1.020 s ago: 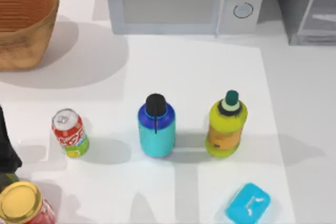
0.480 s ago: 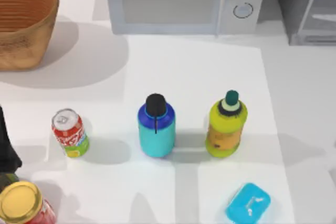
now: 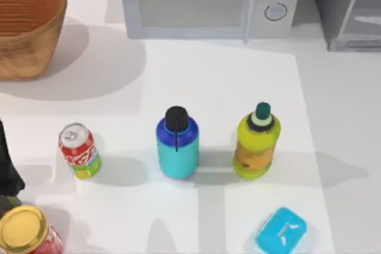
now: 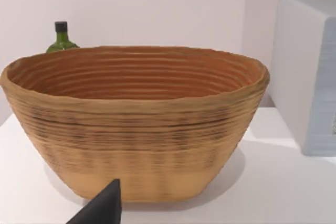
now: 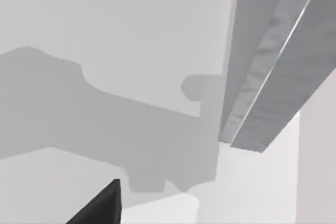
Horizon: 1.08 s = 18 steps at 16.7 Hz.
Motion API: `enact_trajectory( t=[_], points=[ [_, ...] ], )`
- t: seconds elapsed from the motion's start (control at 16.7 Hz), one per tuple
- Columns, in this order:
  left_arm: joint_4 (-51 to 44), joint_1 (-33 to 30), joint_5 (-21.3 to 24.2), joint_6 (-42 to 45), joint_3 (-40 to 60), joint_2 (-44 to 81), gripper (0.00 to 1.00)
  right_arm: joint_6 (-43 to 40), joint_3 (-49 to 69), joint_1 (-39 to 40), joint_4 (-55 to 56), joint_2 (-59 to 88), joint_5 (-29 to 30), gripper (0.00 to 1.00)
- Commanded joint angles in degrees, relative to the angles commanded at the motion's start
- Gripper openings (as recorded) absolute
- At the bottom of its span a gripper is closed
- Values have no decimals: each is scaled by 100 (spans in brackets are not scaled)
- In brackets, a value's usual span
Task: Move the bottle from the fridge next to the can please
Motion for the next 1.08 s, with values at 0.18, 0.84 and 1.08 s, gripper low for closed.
enact_trajectory(
  t=[0.18, 0.84, 1.08],
  points=[
    [0, 0, 0, 0, 0, 0, 100, -954, 317, -971, -78, 1128, -411, 100],
    [0, 0, 0, 0, 0, 0, 100, -1455, 528, -1470, -104, 1860, -686, 100],
    [0, 0, 0, 0, 0, 0, 100, -606, 502, -913, 635, 1909, -602, 100]
  ],
)
